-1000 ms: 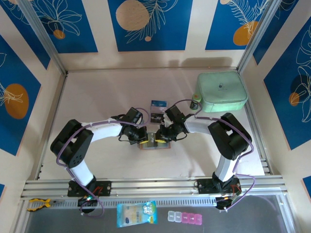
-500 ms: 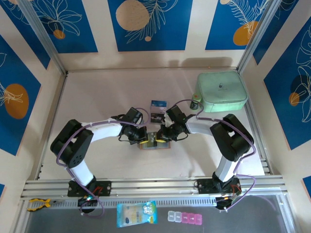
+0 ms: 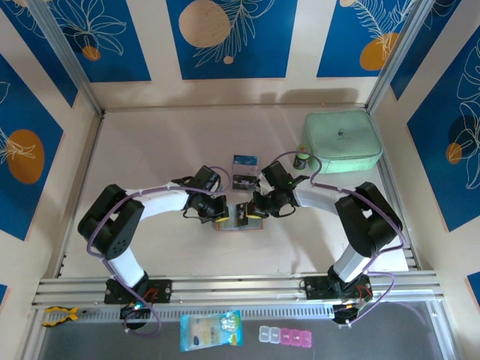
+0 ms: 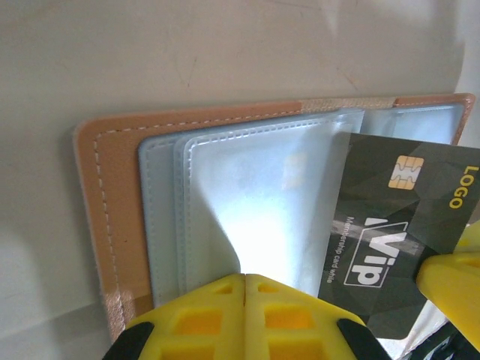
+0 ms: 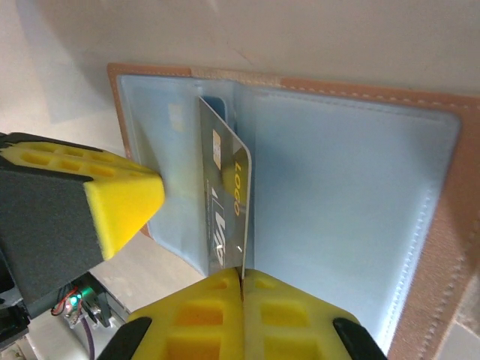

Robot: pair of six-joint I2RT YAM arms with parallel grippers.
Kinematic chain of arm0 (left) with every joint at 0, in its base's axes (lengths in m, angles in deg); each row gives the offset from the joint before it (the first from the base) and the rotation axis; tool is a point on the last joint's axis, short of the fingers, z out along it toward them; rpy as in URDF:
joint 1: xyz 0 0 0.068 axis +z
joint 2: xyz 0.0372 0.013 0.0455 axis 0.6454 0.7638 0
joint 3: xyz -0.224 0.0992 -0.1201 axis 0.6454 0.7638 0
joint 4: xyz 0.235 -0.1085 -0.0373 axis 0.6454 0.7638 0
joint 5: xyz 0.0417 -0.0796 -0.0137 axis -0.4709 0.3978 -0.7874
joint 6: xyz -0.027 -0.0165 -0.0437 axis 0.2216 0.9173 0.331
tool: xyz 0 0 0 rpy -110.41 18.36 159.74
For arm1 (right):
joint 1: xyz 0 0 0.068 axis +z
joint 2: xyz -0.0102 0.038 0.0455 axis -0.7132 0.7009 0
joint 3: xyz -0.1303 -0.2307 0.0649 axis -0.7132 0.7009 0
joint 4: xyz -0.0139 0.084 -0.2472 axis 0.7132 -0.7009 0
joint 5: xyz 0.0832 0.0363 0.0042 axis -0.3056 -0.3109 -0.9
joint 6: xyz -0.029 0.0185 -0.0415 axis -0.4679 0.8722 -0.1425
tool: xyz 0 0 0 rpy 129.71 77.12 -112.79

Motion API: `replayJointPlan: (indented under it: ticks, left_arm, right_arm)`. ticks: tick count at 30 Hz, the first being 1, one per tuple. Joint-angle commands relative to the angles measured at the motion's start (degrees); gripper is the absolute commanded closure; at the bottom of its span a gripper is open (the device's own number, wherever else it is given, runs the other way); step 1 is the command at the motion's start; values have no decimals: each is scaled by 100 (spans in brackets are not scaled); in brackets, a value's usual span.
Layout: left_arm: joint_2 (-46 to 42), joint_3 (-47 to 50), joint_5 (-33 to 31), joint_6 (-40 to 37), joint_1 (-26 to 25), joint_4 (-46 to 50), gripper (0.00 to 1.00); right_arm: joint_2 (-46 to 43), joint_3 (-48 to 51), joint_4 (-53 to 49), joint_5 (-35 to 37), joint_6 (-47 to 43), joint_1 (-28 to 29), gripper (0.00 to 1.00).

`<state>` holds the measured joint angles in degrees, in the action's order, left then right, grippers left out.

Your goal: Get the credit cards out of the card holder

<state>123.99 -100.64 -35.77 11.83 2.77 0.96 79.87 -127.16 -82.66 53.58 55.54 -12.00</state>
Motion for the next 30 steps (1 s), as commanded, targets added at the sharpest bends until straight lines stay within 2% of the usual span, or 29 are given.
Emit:
replayJointPlan:
  ticks: [1, 6, 11, 22, 30]
  left_arm:
    - [38, -127, -195, -181, -10, 350, 99]
    - [29, -163, -163, -195, -5, 360, 98]
    - [-32, -147, -127, -194, -6, 377, 97]
    - [-370, -170, -243, -139, 4, 460, 90]
    - [-758, -43, -611, 29, 16, 500, 89]
  right_arm:
    - [-214, -156, -493, 172, -318, -18, 97]
    - [-438, -347, -759, 250, -706, -24, 98]
    - [-551, -784, -1446, 449, -1399, -67, 99]
    - [-294, -1997, -2897, 1266, -4287, -120, 100]
    - [83, -2854, -3299, 1684, -6706, -115, 100]
